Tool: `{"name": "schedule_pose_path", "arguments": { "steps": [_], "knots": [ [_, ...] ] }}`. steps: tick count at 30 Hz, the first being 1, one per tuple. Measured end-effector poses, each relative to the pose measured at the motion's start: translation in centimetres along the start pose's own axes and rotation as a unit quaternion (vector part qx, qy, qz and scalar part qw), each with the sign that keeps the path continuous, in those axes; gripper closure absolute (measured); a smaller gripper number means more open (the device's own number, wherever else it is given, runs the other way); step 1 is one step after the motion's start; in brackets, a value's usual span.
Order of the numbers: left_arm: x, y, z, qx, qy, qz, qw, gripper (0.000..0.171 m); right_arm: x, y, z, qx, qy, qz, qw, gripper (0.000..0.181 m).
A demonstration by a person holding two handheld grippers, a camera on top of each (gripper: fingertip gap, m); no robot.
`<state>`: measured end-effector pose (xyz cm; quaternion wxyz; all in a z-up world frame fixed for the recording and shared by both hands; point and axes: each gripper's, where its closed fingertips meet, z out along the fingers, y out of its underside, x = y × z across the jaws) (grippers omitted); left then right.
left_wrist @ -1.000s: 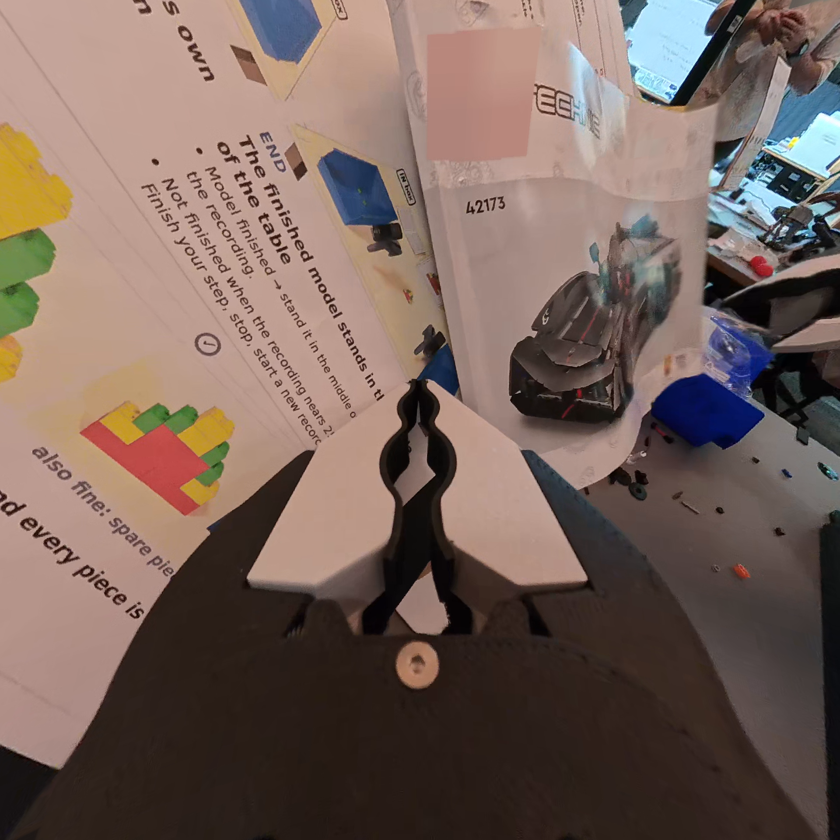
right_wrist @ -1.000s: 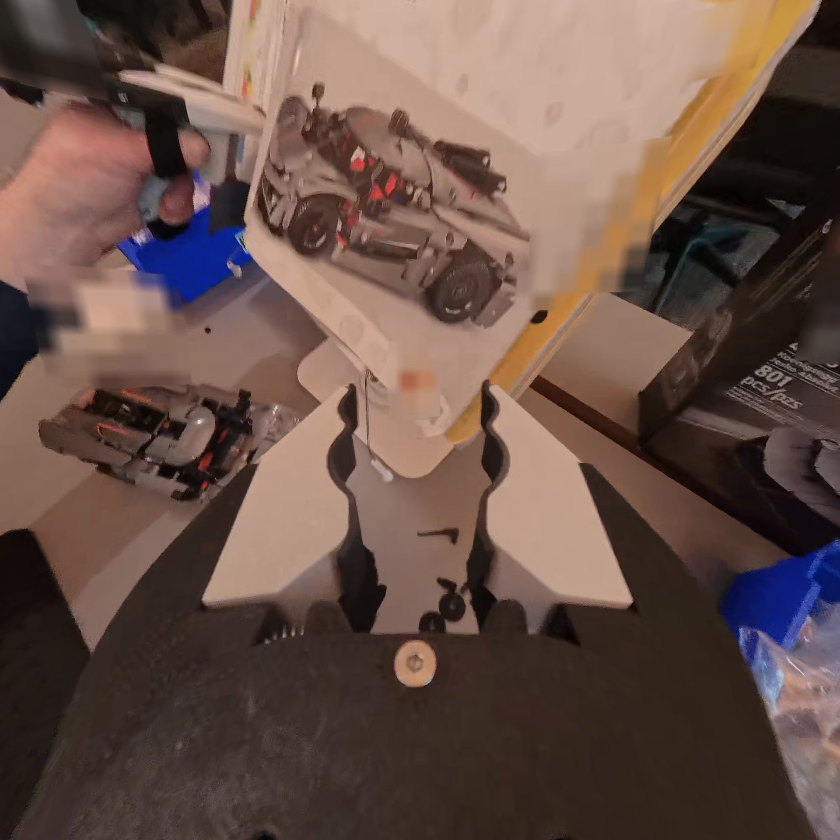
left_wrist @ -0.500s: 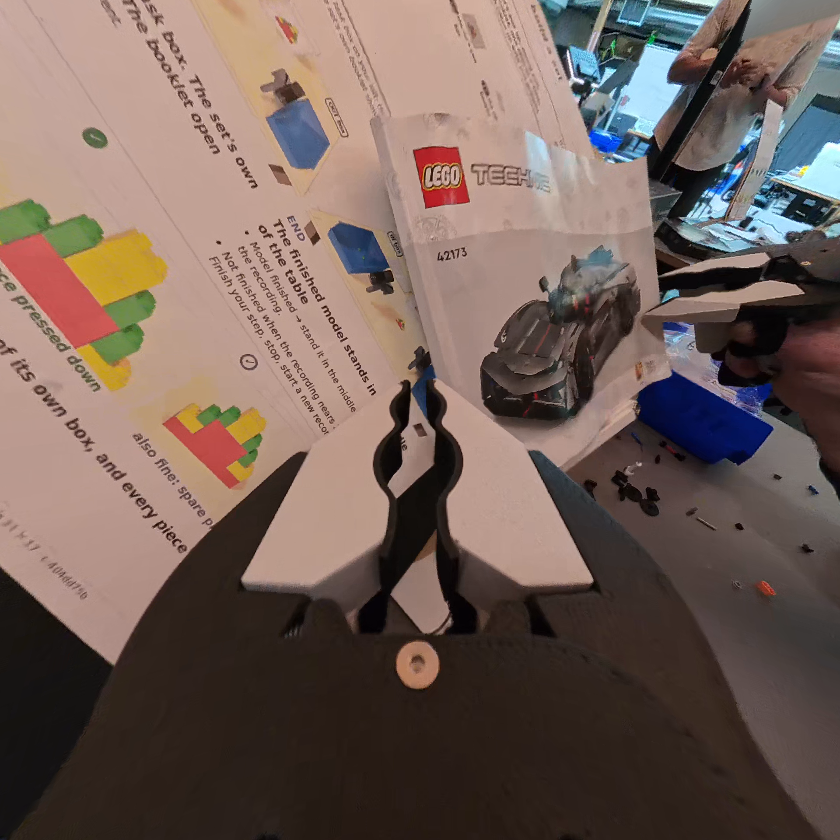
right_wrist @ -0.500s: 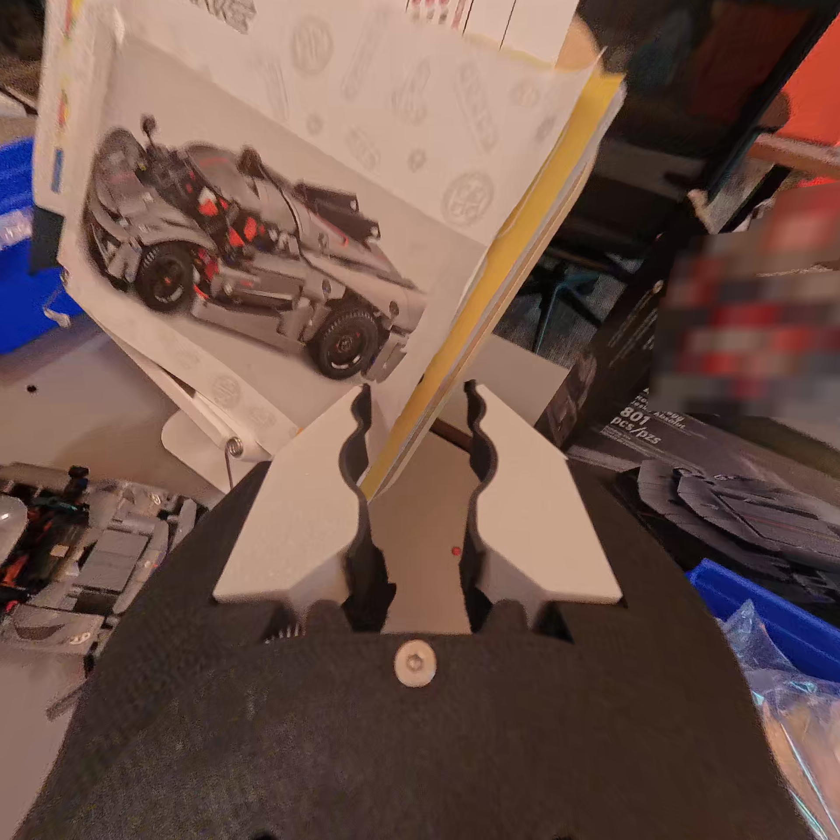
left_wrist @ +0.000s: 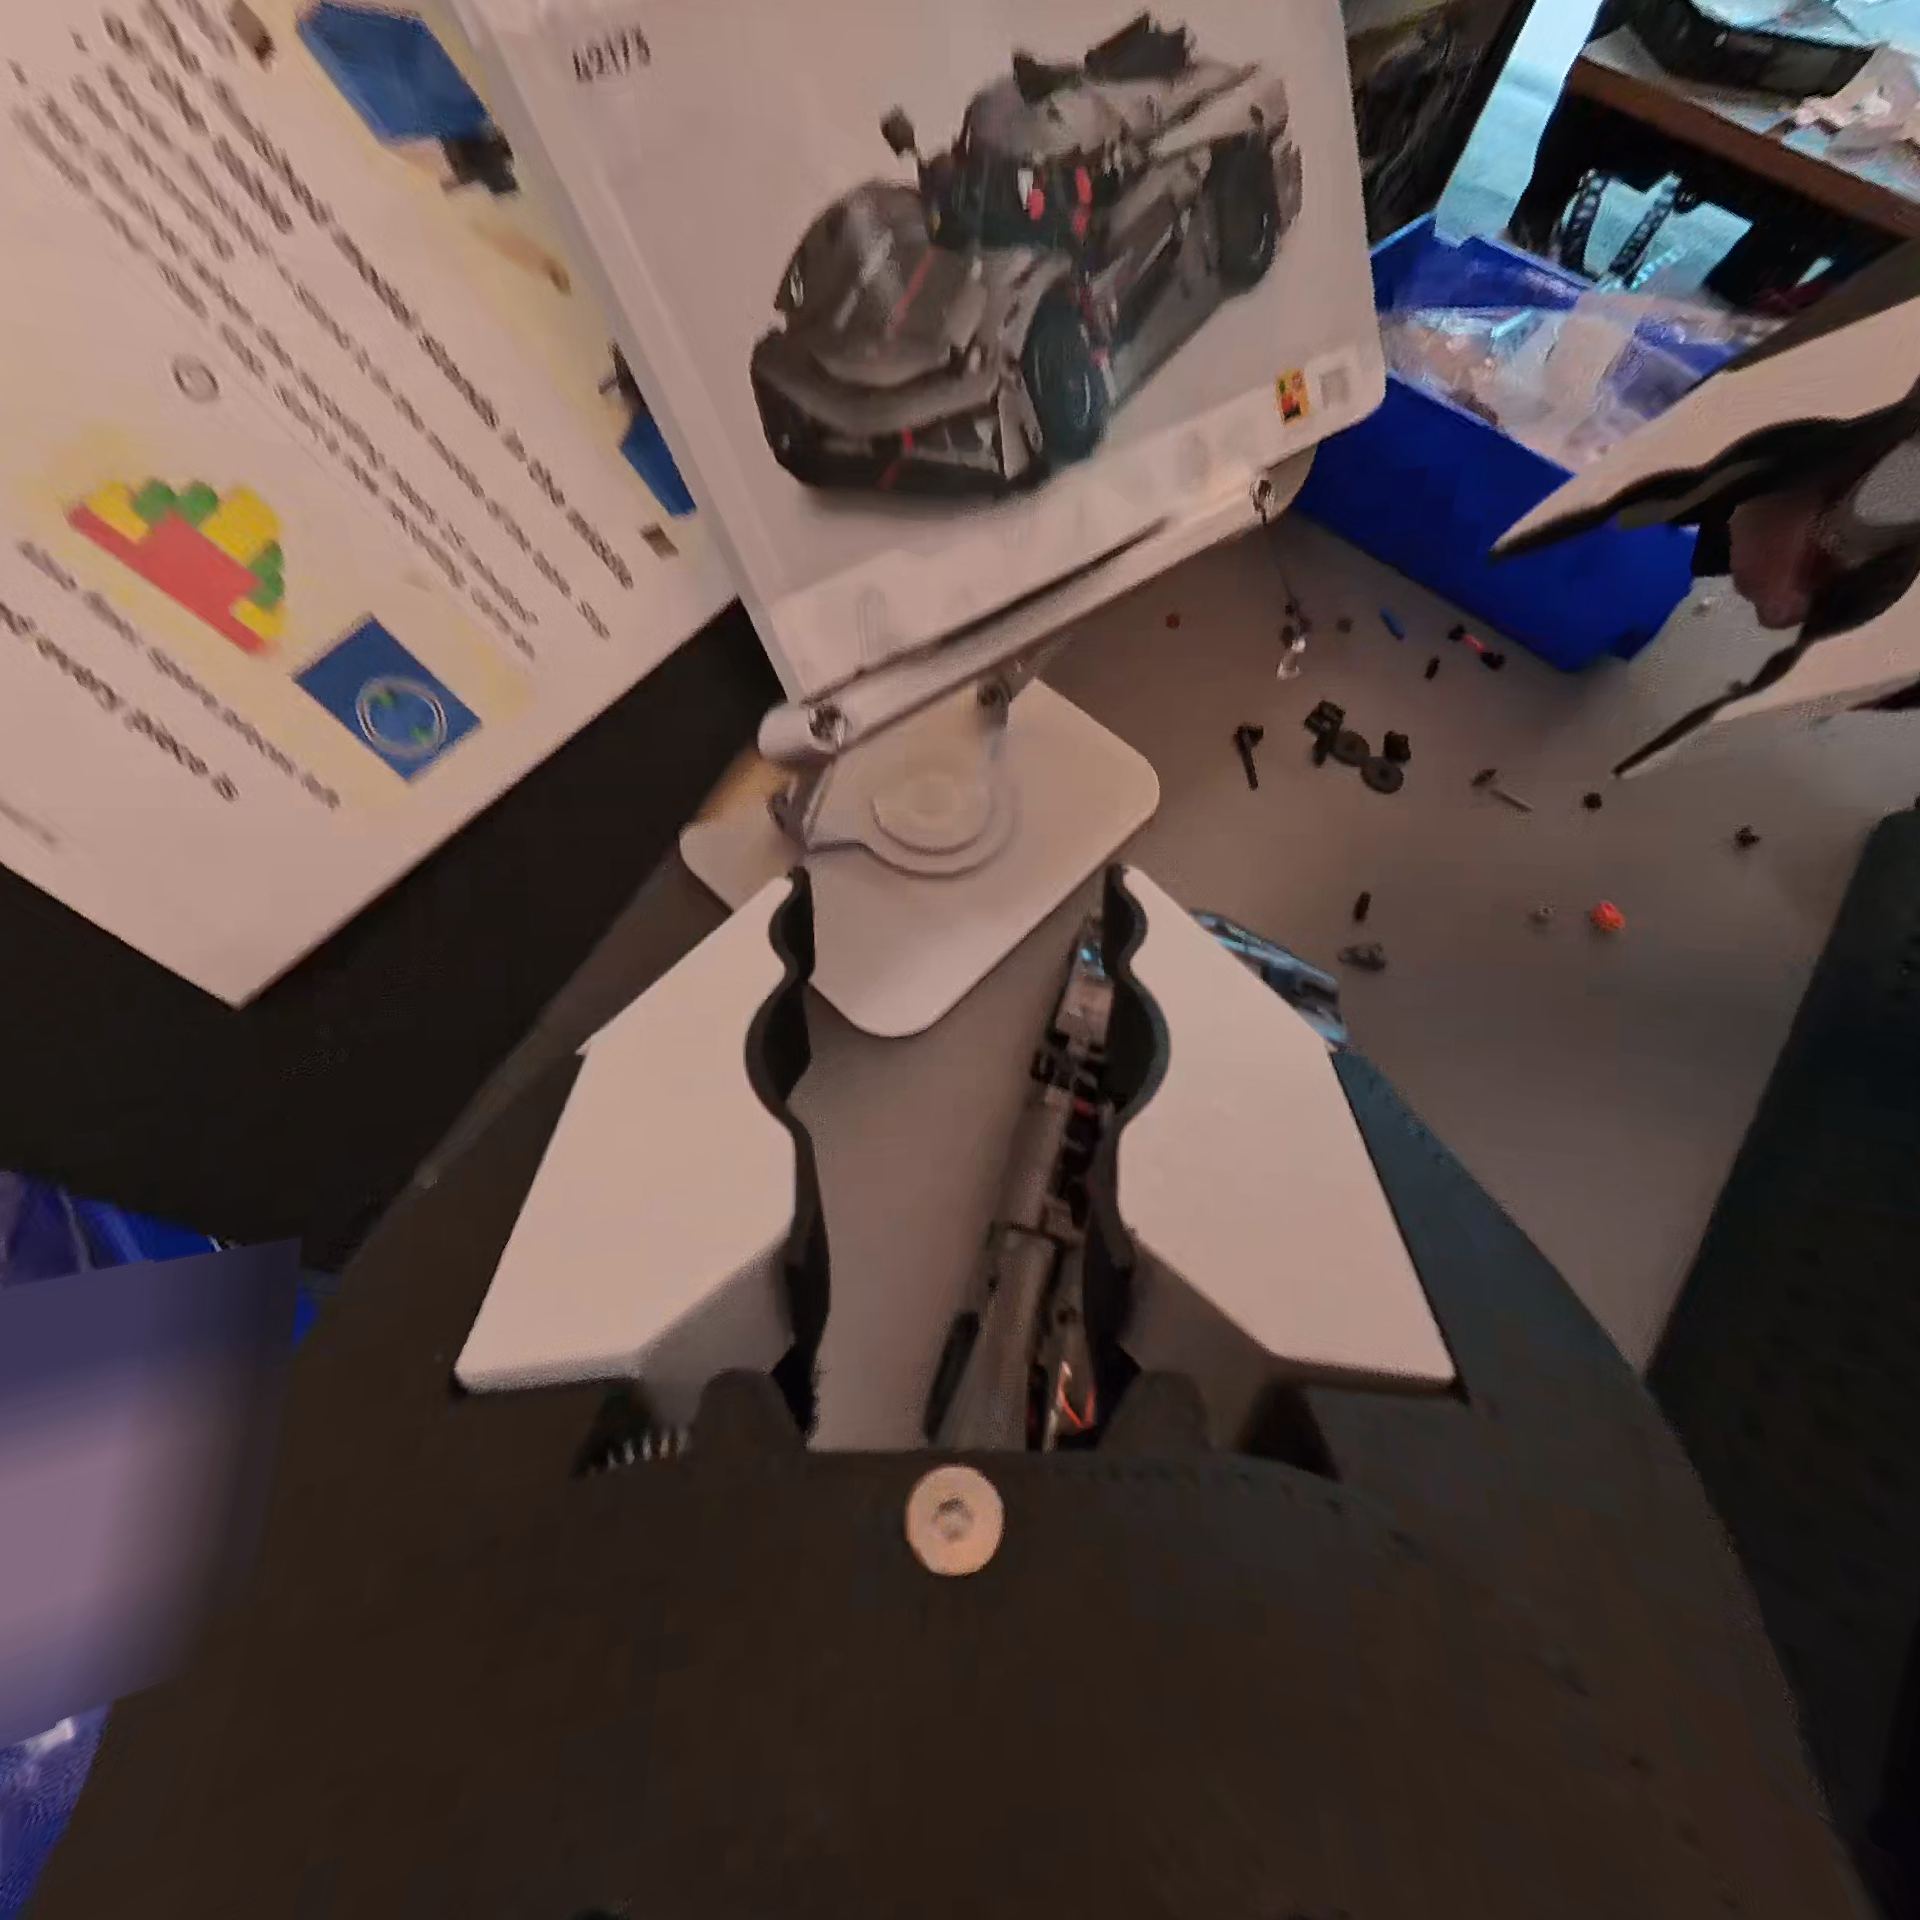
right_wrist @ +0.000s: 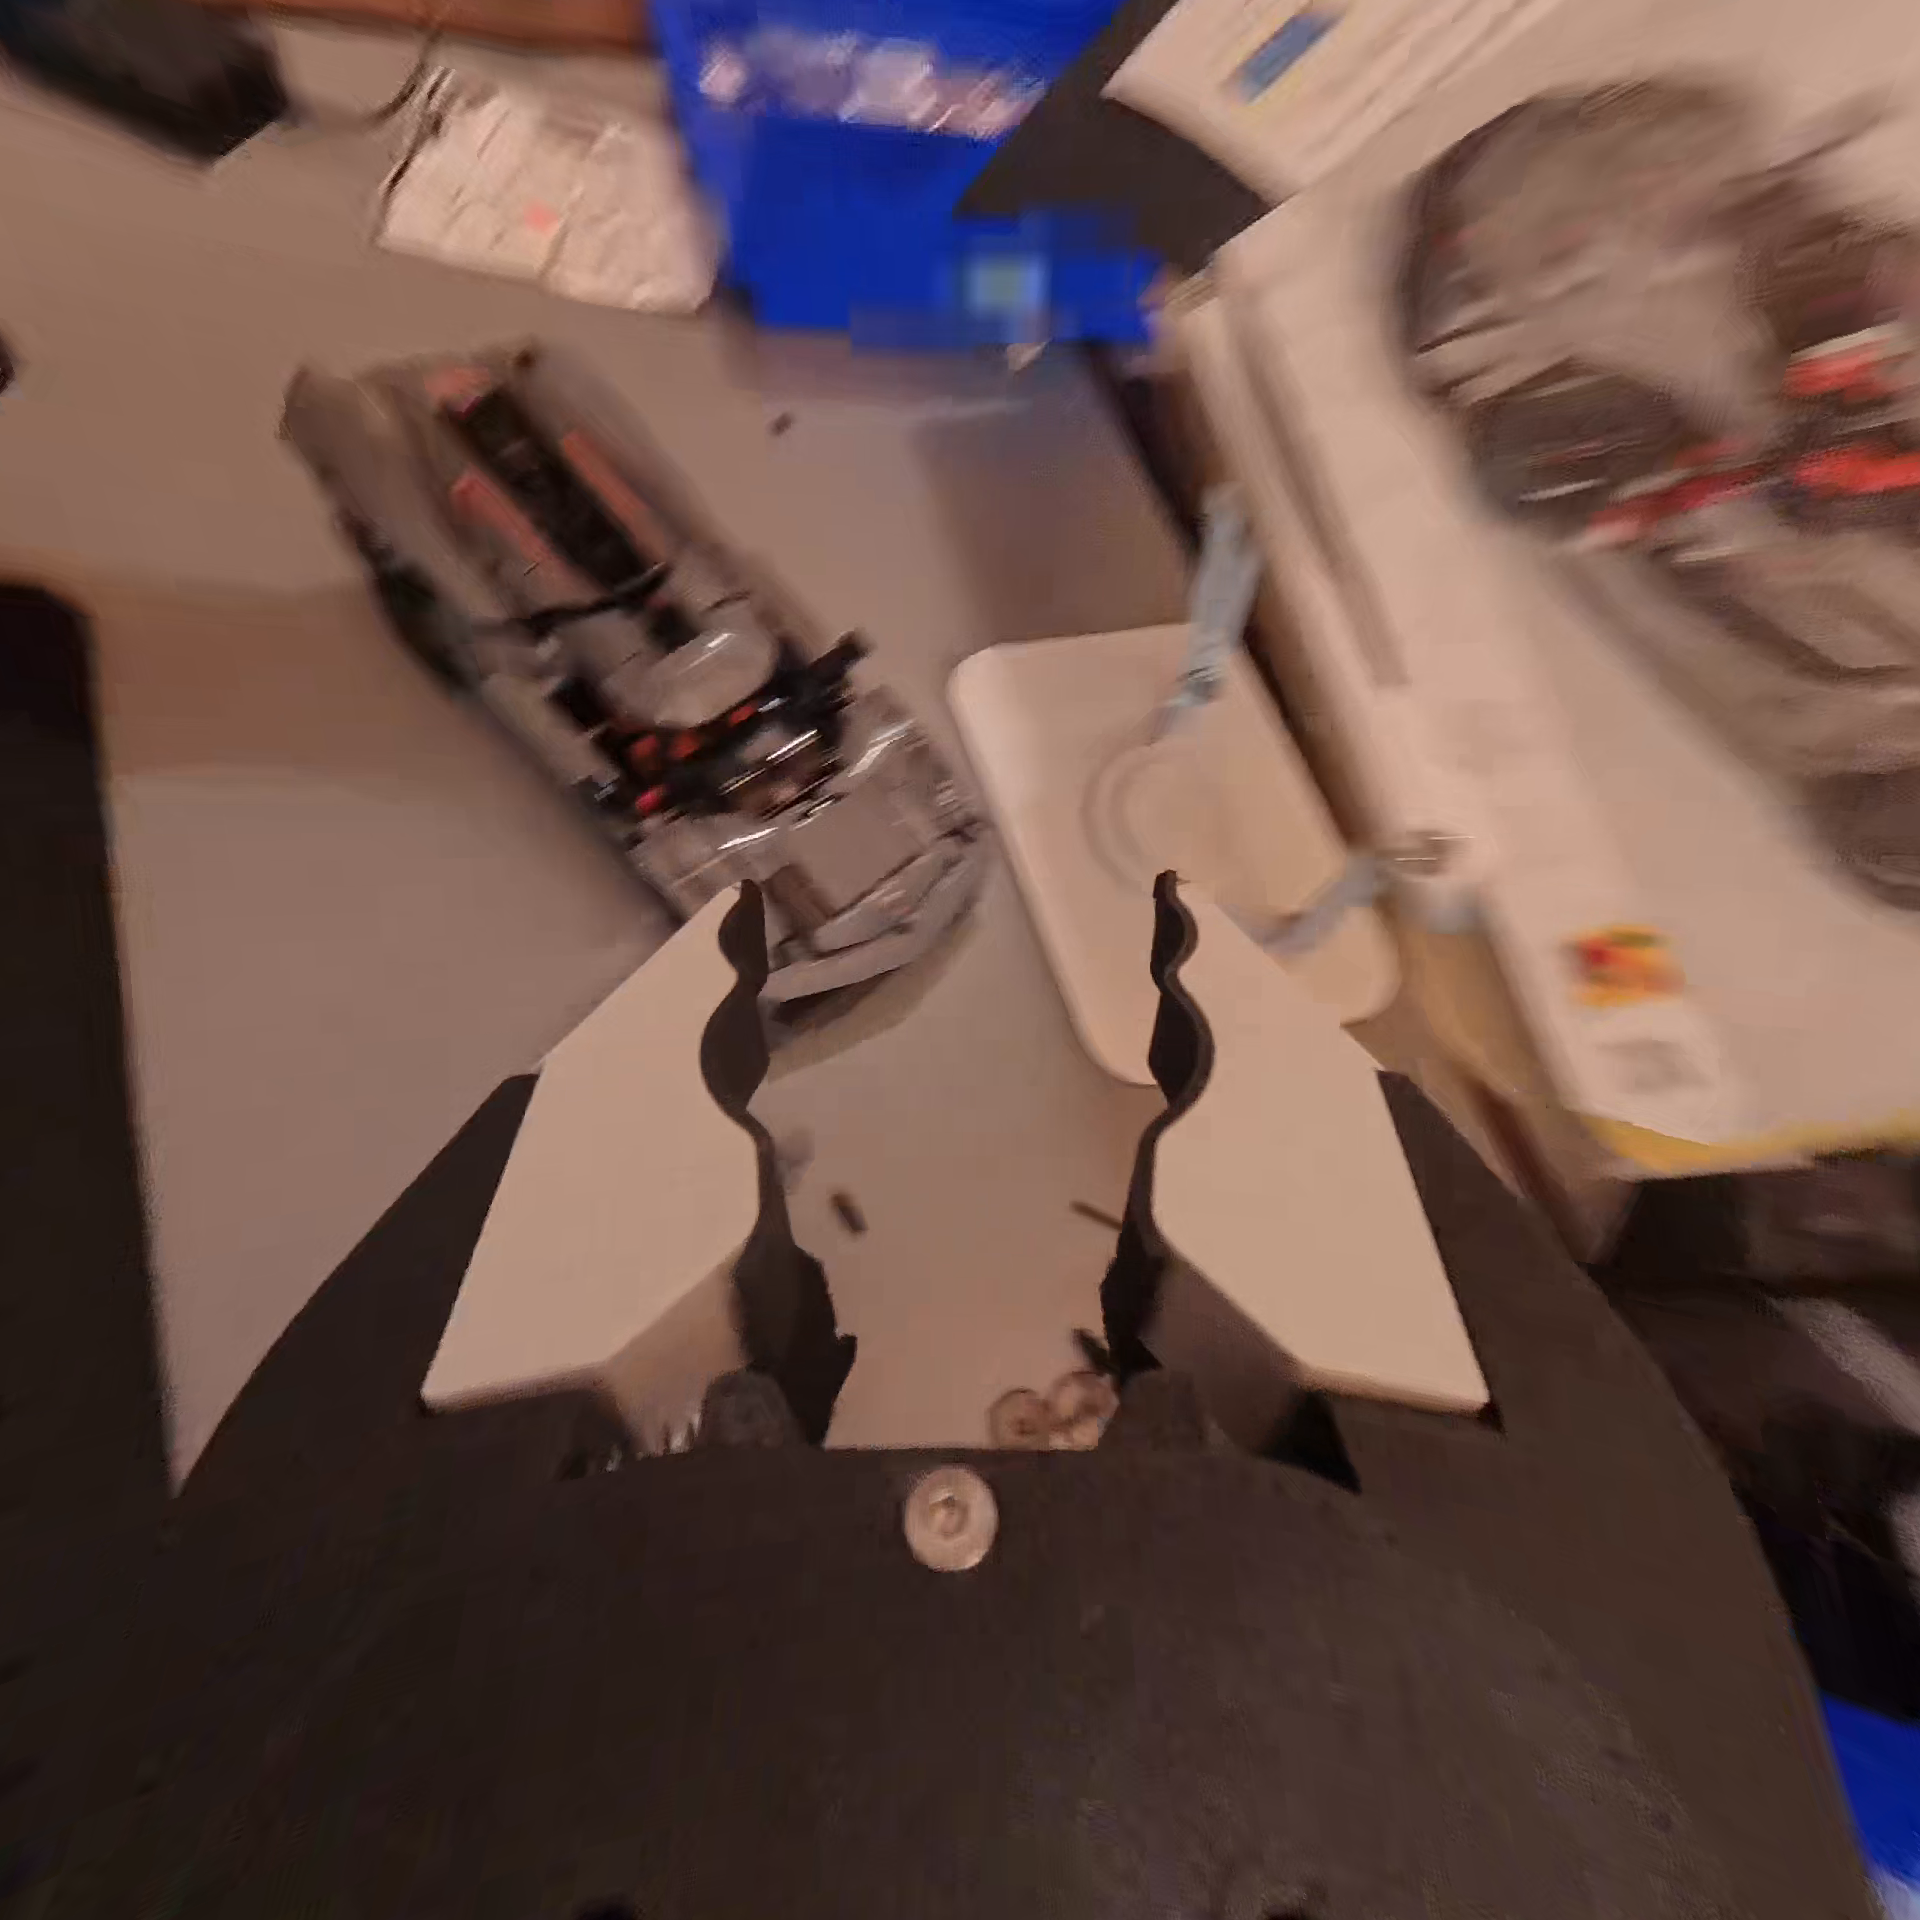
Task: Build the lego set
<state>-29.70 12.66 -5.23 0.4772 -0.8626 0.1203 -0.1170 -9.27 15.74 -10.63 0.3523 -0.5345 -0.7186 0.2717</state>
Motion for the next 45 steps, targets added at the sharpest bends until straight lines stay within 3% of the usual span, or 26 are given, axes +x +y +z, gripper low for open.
{"name": "schedule_pose_path", "arguments": {
  "steps": [4,8,14,19,22,31,34,37,41,45],
  "knots": [
    [0.5,5.2,-1.8,-0.04,-0.014,-0.059,0.997,0.11,-4.2,3.8,5.2,-0.066,-0.063,0.018,0.996,0.096],
    [1.1,9.7,-3.7,-0.051,-0.035,-0.11,0.992,0.105,-5.4,6.5,9.0,-0.087,-0.083,0.063,0.991,0.091],
    [2.5,15.5,-4.9,-0.029,-0.065,-0.182,0.981,0.104,-5.8,10.0,11.3,-0.129,-0.095,0.098,0.982,0.087],
    [3.3,19.2,-4.1,-0.003,-0.057,-0.23,0.972,0.102,-6.2,9.7,12.1,-0.118,-0.094,0.091,0.984,0.1],
    [3.6,19.3,-4.4,0.042,-0.04,-0.251,0.966,0.106,-6.3,9.0,12.3,-0.109,-0.093,0.092,0.985,0.111],
    [2.3,21.0,-6.3,0.061,-0.075,-0.246,0.965,0.103,-8.2,7.0,14.2,-0.106,-0.111,0.065,0.986,0.115],
    [2.2,20.7,-7.2,0.085,-0.071,-0.244,0.963,0.103,-7.6,6.6,13.4,-0.099,-0.106,0.063,0.987,0.114],
    [2.2,21.3,-7.4,0.062,-0.096,-0.222,0.968,0.097,-6.6,7.5,11.3,-0.107,-0.108,0.068,0.986,0.115],
    [2.1,19.6,-8.7,0.094,-0.137,-0.185,0.969,0.098,-6.7,8.4,9.2,-0.088,-0.128,0.067,0.986,0.122],
    [3.5,17.0,-9.1,0.112,-0.157,-0.135,0.972,0.1,-8.7,9.0,9.6,-0.1,-0.142,0.026,0.984,0.135]
  ]
}}
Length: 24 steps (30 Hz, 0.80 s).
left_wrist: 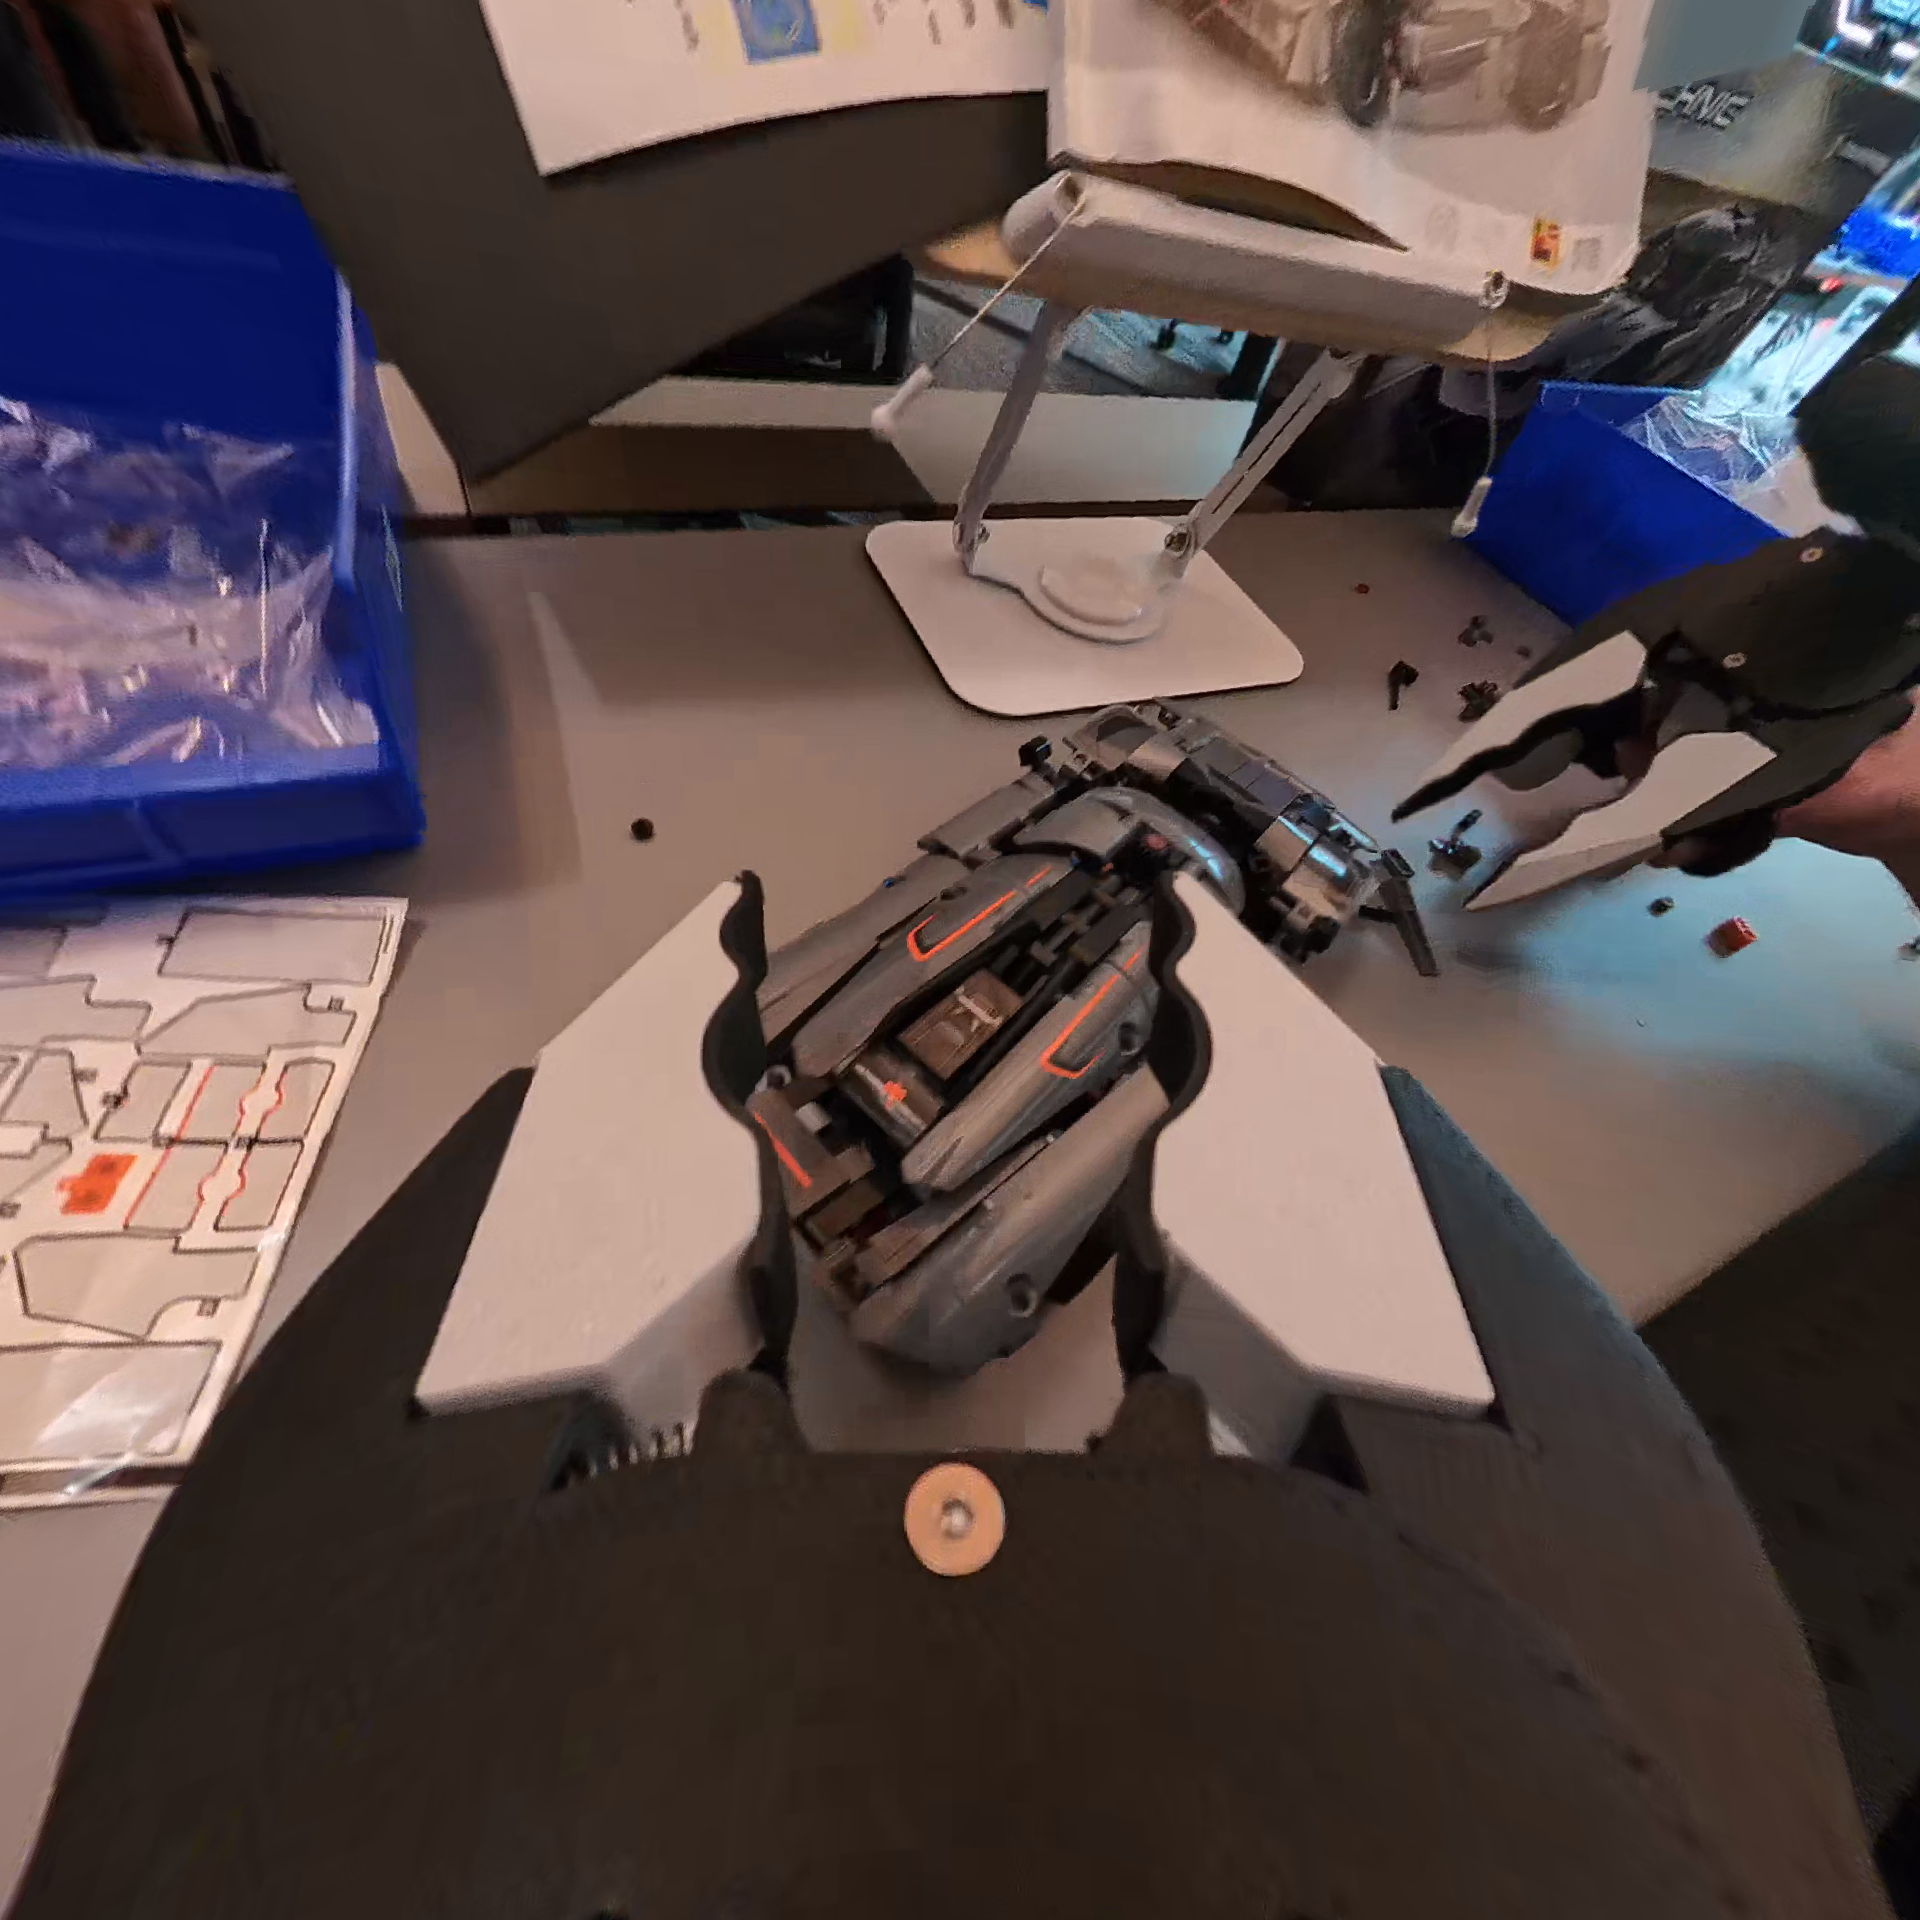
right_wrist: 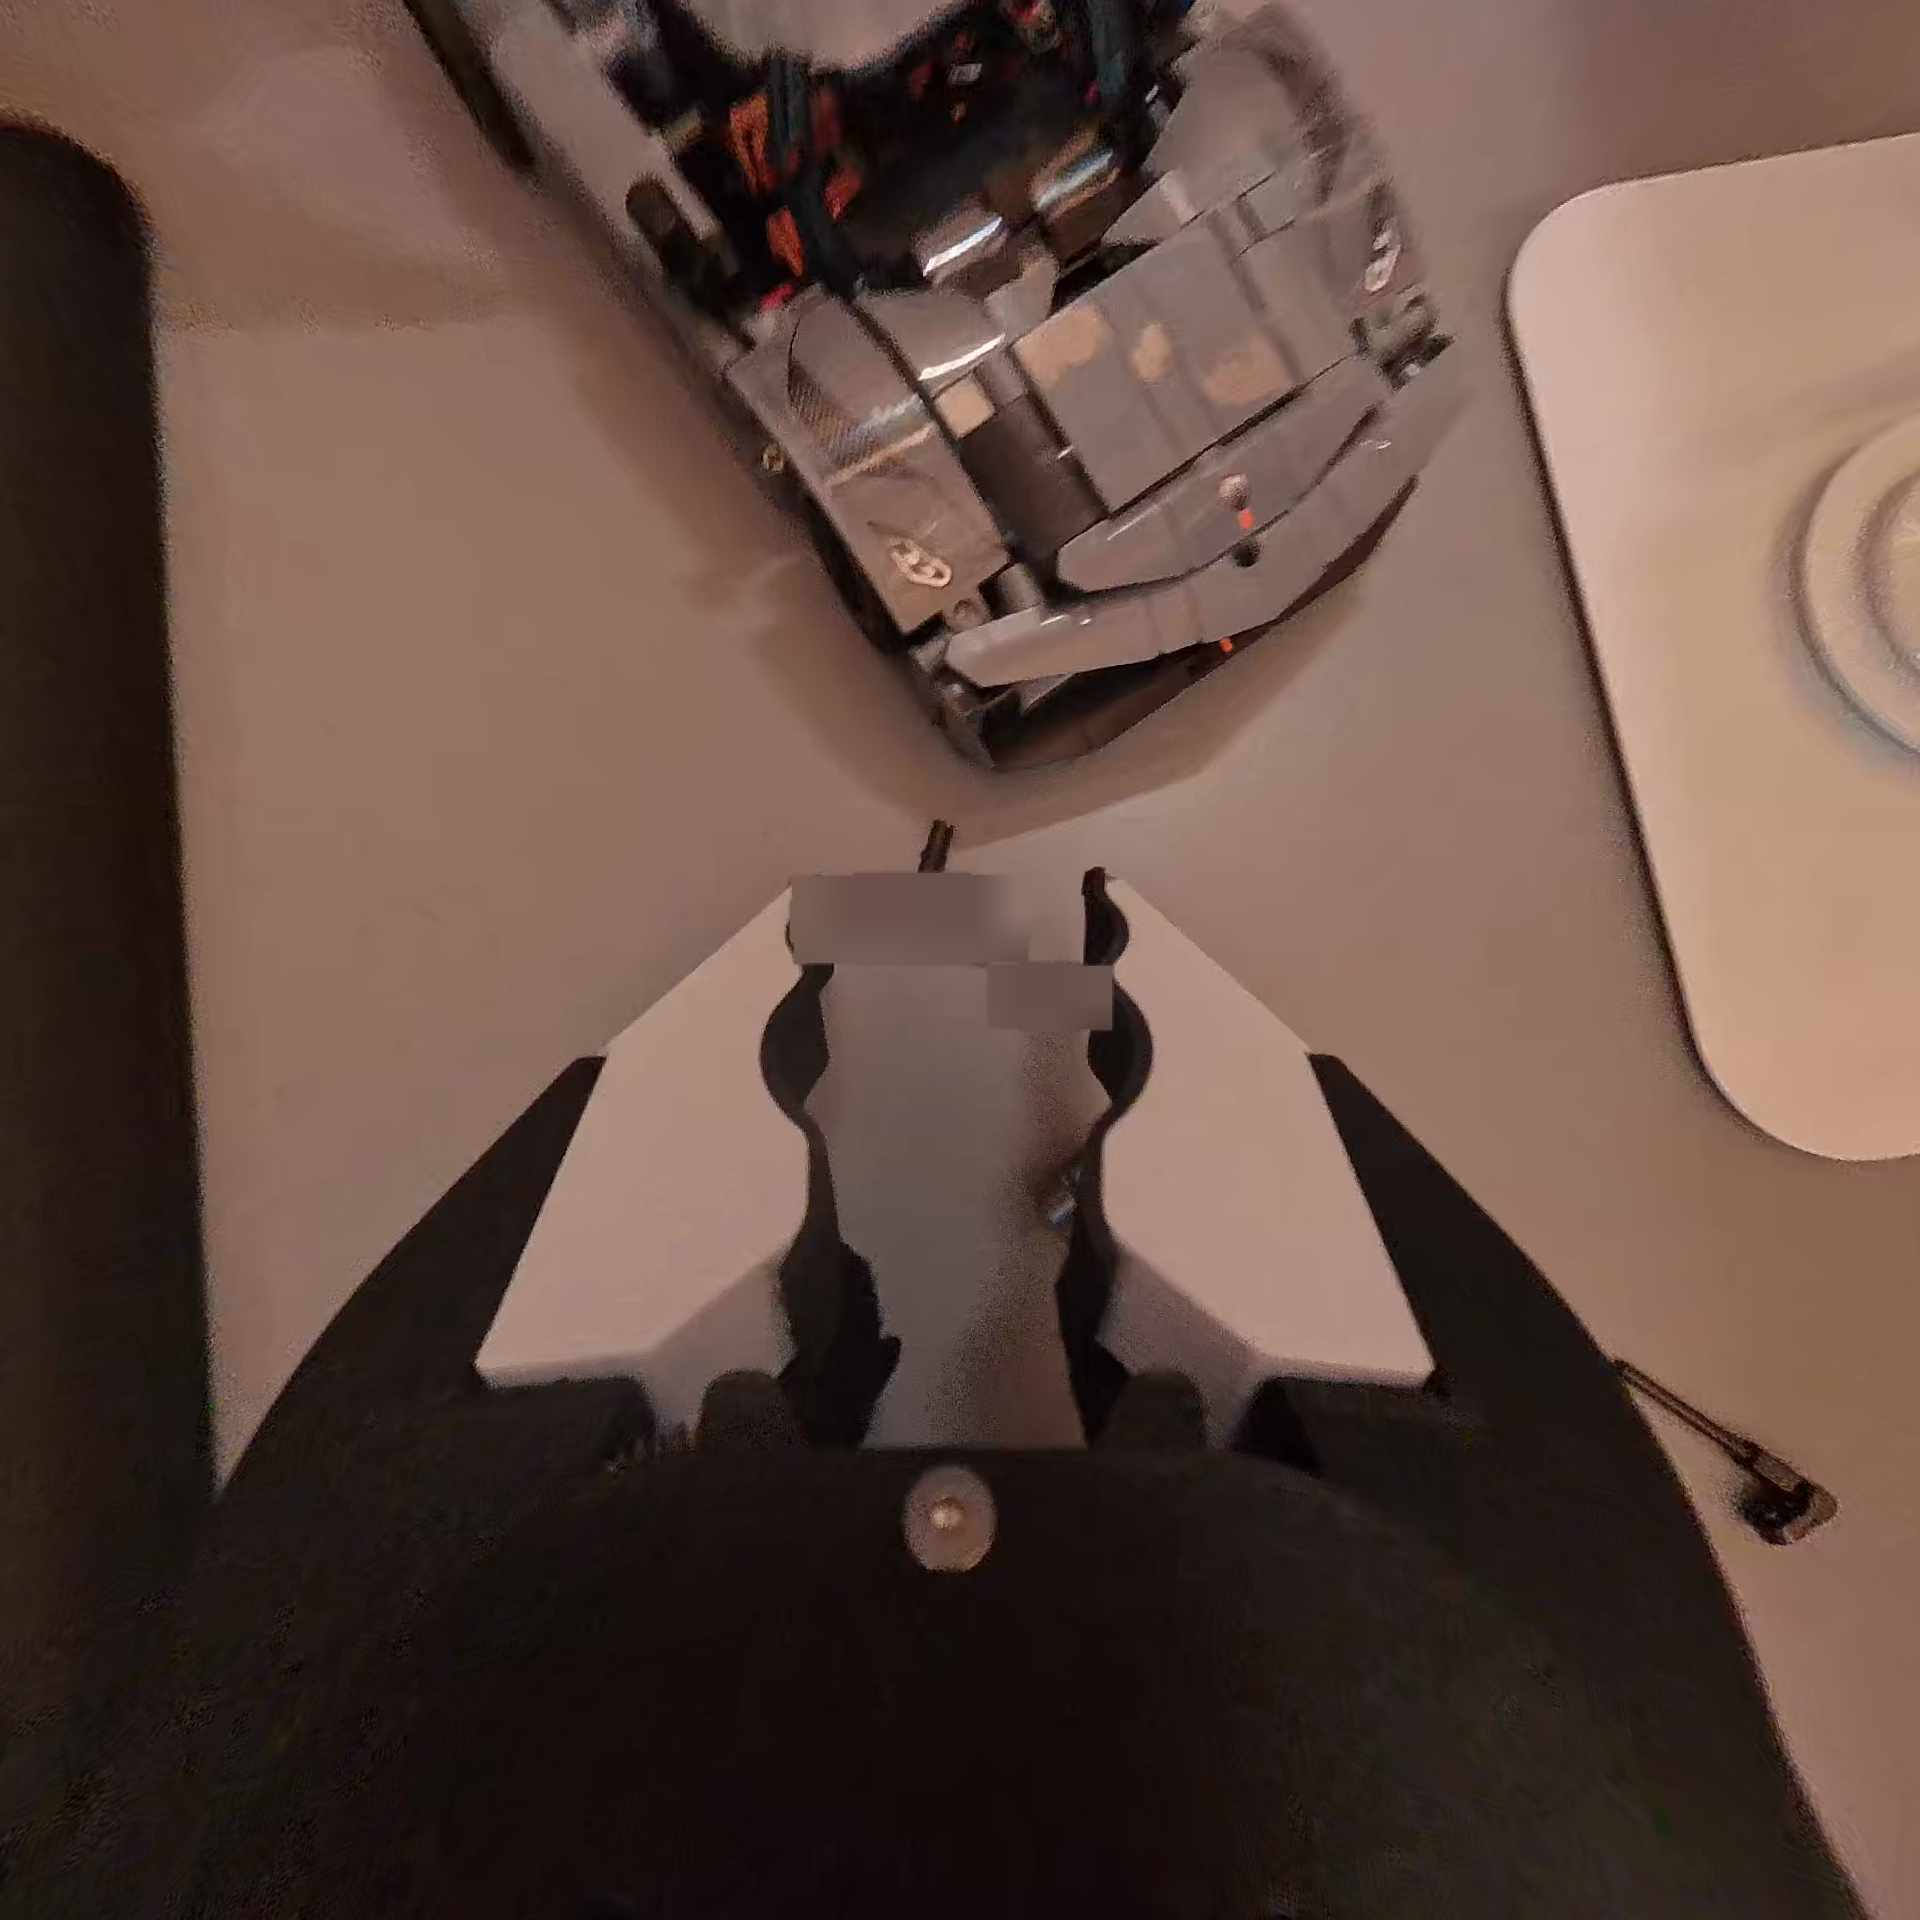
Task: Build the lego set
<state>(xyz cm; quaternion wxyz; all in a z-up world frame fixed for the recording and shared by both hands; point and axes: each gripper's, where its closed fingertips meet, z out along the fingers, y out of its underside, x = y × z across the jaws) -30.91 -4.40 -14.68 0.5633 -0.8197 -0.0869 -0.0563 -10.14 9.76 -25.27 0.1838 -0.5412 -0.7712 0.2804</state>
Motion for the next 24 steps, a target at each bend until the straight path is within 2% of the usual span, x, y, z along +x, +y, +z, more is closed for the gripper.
{"name": "schedule_pose_path", "arguments": {
  "steps": [7,12,18,20,22,24],
  "knots": [
    [6.3,-2.7,1.2,0.029,0.047,0.066,0.996,0.107,-0.7,0.3,2.6,-0.026,0.003,0.003,1.0,0.179],
    [9.8,-2.6,3.4,0.025,0.089,0.086,0.992,0.107,-0.5,2.2,1.2,-0.06,0.001,0.012,0.998,0.18],
    [14.1,-2.0,6.6,0.005,0.143,0.114,0.983,0.107,-0.3,6.1,-2.2,-0.108,0.005,0.034,0.994,0.179],
    [15.7,-1.7,7.9,-0.003,0.158,0.131,0.979,0.107,0.8,6.1,-4.3,-0.074,0.033,0.056,0.995,0.168],
    [17.3,-1.5,9.1,-0.007,0.175,0.145,0.974,0.107,2.2,6.0,-7.1,-0.033,0.06,0.079,0.994,0.165],
    [18.8,-1.1,10.2,-0.018,0.19,0.159,0.969,0.107,4.5,6.5,-10.2,-0.009,0.102,0.108,0.989,0.152]
  ]
}}
